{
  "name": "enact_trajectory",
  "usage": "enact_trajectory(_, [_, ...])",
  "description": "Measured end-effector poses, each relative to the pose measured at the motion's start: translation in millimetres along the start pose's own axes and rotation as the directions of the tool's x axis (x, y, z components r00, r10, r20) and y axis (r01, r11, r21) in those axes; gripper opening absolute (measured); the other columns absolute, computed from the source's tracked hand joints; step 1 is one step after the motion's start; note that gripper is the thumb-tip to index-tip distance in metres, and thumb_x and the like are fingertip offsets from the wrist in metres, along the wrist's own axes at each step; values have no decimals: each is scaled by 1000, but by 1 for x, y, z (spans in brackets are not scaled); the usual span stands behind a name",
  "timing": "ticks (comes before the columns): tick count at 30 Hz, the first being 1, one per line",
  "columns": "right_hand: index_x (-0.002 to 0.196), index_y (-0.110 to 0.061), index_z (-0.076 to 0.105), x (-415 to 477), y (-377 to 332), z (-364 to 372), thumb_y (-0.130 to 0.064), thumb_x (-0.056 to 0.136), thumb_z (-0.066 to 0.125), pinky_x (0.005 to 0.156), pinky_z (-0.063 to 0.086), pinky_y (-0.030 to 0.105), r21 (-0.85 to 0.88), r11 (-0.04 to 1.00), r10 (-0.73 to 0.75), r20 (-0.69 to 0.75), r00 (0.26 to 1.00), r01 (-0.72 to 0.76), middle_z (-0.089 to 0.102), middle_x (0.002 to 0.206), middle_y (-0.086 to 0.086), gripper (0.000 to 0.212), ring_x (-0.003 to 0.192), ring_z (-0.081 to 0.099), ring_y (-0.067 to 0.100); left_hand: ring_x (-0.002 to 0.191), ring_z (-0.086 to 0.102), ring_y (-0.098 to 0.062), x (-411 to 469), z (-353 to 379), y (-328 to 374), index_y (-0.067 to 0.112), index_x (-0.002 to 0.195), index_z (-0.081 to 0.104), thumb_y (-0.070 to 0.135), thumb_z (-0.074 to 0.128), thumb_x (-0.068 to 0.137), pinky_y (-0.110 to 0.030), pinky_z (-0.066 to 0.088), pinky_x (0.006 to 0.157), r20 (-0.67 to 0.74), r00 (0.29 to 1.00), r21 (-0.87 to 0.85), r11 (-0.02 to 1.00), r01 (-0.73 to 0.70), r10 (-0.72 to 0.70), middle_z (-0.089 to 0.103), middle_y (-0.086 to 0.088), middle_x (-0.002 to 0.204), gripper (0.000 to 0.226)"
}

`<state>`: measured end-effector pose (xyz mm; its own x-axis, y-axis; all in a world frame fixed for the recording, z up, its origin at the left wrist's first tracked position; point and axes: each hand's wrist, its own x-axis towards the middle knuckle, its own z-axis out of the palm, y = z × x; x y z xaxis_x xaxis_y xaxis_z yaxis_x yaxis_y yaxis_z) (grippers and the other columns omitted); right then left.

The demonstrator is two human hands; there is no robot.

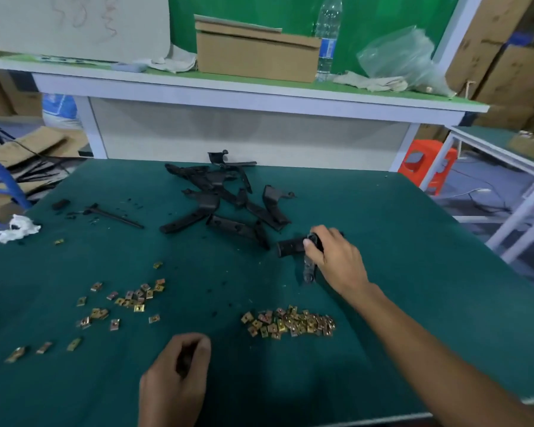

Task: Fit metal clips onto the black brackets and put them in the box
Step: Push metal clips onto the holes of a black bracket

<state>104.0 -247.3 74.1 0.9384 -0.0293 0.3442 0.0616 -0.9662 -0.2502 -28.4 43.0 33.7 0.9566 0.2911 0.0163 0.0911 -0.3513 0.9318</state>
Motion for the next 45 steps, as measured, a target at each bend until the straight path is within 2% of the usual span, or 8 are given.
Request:
enact_trajectory(7, [118, -48, 45, -133, -70, -60, -70, 93, 45, 76, 42, 9, 371, 922, -130, 36, 991, 108, 54, 109, -28, 34, 98, 55, -6, 90, 71, 2, -56, 23, 50, 36, 102, 74, 37, 67, 93, -9, 48, 74, 626, 772, -228, 973, 42, 113, 77, 12, 96, 11])
enact_trajectory(13, [105, -47, 67, -227, -59, -83, -55, 88, 60, 89, 41, 7, 477, 873, 257, -270, 928, -104, 68, 108, -25, 20, 100, 60, -5, 66, 67, -6, -77, 50, 56, 7, 101, 69, 5, 61, 96, -15, 48, 58, 526, 848, -429, 841, 329, -64, 79, -8, 86, 10])
enact_trajectory(16, [90, -38, 74, -252, -62, -67, -45, 86, 79, 59, 48, 6, 823, 493, 624, -109, 773, -282, 74, 80, -13, 10, 64, 62, 3, 66, 66, -13, -77, 59, 57, 8, 97, 73, 19, 72, 92, -19, 48, 56, 593, 805, -517, 753, 407, -27, 78, -14, 94, 12])
enact_trajectory(19, [106, -16, 69, -241, -56, -50, -16, 75, 73, 62, 60, 23, 962, -61, 672, 238, 701, -267, 79, 99, 4, 32, 86, 70, 21, 62, 61, -10, -78, 67, 56, 10, 99, 71, 26, 77, 82, -20, 46, 54, 666, 746, -479, 776, 411, 16, 78, -12, 98, 23])
enact_trajectory(25, [80, -14, 56, -209, -68, -18, -24, 66, 75, 55, 58, 23, 920, -346, 598, 368, 712, -185, 69, 78, 6, 25, 68, 69, 16, 65, 54, -15, -50, 62, 43, 18, 93, 78, 25, 72, 83, -22, 43, 53, 602, 798, -560, 700, 443, -23, 75, -15, 94, 14])
enact_trajectory(30, [80, -14, 84, -197, -80, -1, -30, 79, 76, 63, 61, 29, 894, -293, 539, 447, 714, -339, 78, 82, 15, 18, 75, 77, 22, 61, 48, -5, -32, 51, 29, 27, 73, 63, 55, 52, 95, -25, 40, 58, 586, 805, -87, 995, -48, 90, 58, 12, 66, 37])
enact_trajectory(33, [67, -30, 83, -192, -81, 4, -35, 91, 66, 55, 55, 17, 911, -207, 535, 411, 738, -357, 77, 71, 4, 29, 66, 75, 11, 89, 58, -11, -9, 53, 14, 25, 116, 71, 31, 54, 102, -24, 41, 77, 321, 889, 327, 843, -427, 325, 65, 6, 98, 23])
enact_trajectory(45, [100, -50, 77, -181, -92, 4, -90, 63, 64, 89, 55, 38, 936, -28, 666, 278, 692, -350, 77, 105, -18, 56, 101, 72, 5, 74, 62, -3, 21, 59, 7, 28, 90, 61, 28, 49, 103, -15, 43, 62, 215, 959, 221, 947, -232, 185, 66, 10, 75, 18])
